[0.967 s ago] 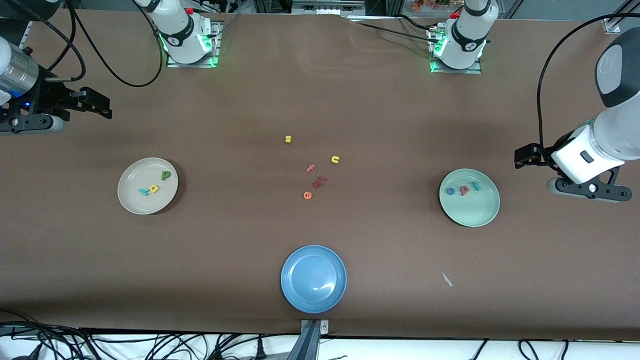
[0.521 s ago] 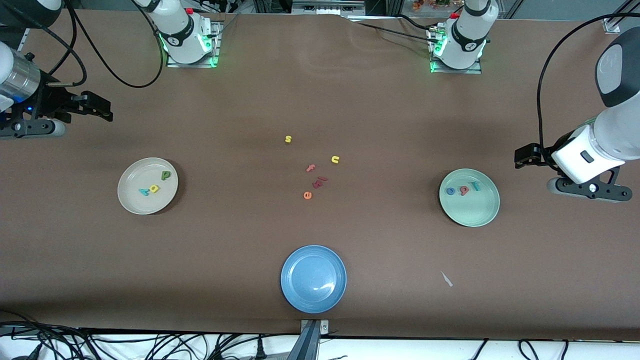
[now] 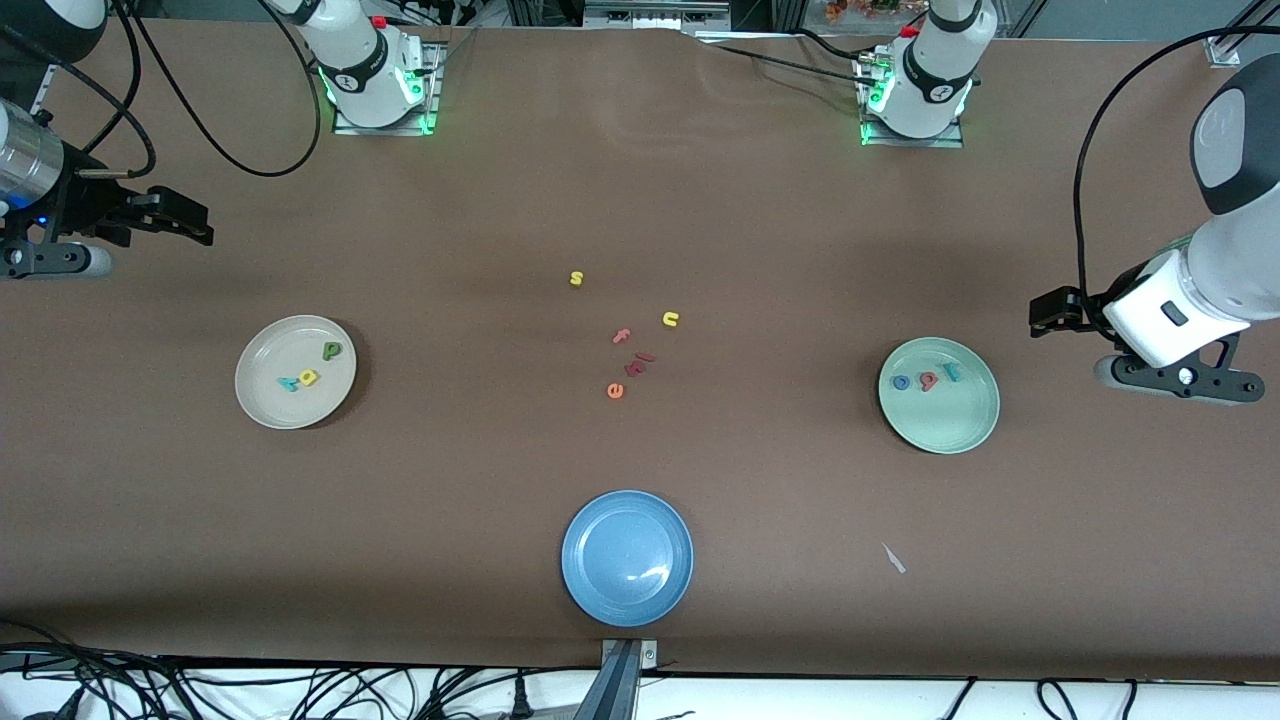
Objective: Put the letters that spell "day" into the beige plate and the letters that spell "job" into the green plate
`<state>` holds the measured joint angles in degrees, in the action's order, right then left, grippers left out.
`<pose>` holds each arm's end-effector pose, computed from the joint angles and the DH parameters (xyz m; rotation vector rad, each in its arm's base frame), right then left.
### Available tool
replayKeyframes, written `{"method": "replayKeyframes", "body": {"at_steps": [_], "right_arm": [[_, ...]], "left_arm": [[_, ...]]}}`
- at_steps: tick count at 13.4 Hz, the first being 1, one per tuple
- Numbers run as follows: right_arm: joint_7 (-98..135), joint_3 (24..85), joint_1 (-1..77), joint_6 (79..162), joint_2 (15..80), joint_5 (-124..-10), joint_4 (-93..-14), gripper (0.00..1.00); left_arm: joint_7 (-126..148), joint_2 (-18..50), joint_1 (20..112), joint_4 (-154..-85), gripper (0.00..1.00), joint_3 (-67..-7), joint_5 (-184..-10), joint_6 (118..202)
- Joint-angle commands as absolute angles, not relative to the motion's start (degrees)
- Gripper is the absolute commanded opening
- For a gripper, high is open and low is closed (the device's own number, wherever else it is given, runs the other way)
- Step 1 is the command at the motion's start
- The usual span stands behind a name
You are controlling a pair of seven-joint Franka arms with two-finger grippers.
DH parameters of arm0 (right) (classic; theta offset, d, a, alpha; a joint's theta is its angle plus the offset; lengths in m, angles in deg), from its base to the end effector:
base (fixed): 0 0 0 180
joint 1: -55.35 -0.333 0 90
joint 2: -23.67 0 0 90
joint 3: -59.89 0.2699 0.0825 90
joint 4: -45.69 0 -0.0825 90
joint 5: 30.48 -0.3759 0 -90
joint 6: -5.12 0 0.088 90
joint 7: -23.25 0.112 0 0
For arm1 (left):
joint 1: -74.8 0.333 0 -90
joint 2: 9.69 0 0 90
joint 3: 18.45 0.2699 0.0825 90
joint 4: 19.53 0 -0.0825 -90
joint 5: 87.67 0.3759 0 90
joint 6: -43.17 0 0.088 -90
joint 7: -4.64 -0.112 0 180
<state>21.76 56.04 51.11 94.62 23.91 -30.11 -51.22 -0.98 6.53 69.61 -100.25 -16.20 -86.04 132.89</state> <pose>0.5392 0.0030 0.5149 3.1287 0.0519 -0.2093 0.6101 -0.0307 0.4836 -3.0899 0.2352 0.1965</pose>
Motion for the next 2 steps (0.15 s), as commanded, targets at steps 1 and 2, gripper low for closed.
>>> {"method": "replayKeyframes", "body": {"at_steps": [1, 2], "right_arm": [[20.7, 56.0, 51.4, 93.8, 24.3, -31.1, -50.0, 1.00], [20.7, 56.0, 51.4, 93.8, 24.3, -31.1, -50.0, 1.00]], "left_arm": [[-0.8, 5.5, 69.6, -100.7, 0.98, -15.9, -87.1, 133.2], [-0.9, 5.5, 69.6, -100.7, 0.98, -15.8, -87.1, 133.2]]}}
